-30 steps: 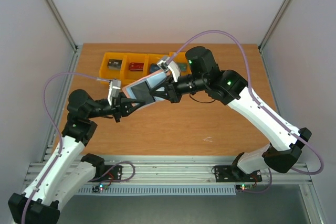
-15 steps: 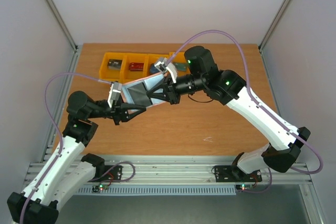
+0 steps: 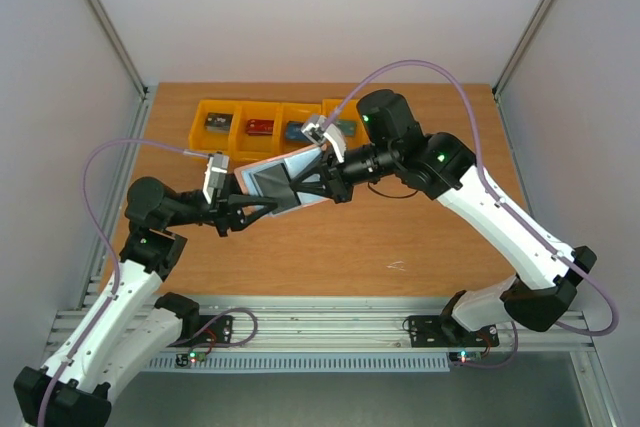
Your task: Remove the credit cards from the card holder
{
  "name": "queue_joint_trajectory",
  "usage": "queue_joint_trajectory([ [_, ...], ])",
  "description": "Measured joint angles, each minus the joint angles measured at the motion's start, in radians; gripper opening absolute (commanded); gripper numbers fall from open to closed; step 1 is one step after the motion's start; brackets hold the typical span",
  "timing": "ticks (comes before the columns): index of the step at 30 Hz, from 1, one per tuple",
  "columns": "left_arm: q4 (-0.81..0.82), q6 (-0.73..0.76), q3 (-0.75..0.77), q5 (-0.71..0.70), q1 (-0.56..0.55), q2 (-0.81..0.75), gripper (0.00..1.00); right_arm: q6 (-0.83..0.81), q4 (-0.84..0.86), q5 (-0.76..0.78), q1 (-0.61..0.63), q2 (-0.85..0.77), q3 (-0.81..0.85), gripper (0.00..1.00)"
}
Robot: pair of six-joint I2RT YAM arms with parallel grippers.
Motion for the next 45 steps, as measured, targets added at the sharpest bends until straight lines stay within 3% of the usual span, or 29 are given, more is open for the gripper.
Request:
queue_joint_trajectory([
  [5,0.008,-0.016,-0.002,-0.031,0.0,-0.001,0.2,-0.011,-0.029,-0.002,-0.016,-0.019,0.0,0.01],
  [8,0.007,-0.024,-0.006,-0.042,0.001,-0.001,0.03,-0.011,-0.041,-0.002,-0.017,-0.027,0.0,0.01],
  [10,0.007,-0.025,-0.009,-0.046,0.001,-0.001,0.0,-0.016,-0.043,0.002,-0.019,-0.029,0.0,0.01],
  [17,0.007,-0.029,-0.011,-0.047,0.001,-0.003,0.0,-0.006,-0.018,-0.027,-0.026,-0.033,-0.023,0.01],
  [23,0.004,-0.018,-0.015,-0.04,0.011,-0.008,0.0,0.049,0.075,-0.059,-0.032,-0.033,-0.073,0.08],
  [26,0.005,-0.013,-0.015,-0.043,0.011,-0.01,0.0,0.067,0.092,-0.066,-0.033,-0.033,-0.077,0.01],
  [29,0.006,-0.011,-0.015,-0.044,0.014,-0.014,0.0,0.075,0.101,-0.072,-0.033,-0.033,-0.08,0.01],
  [34,0.007,-0.013,-0.015,-0.044,0.014,-0.015,0.2,0.064,0.105,-0.075,-0.033,-0.042,-0.086,0.01],
  [45,0.009,-0.003,-0.015,-0.034,0.008,-0.015,0.24,0.026,0.065,-0.071,-0.051,-0.05,-0.082,0.01],
])
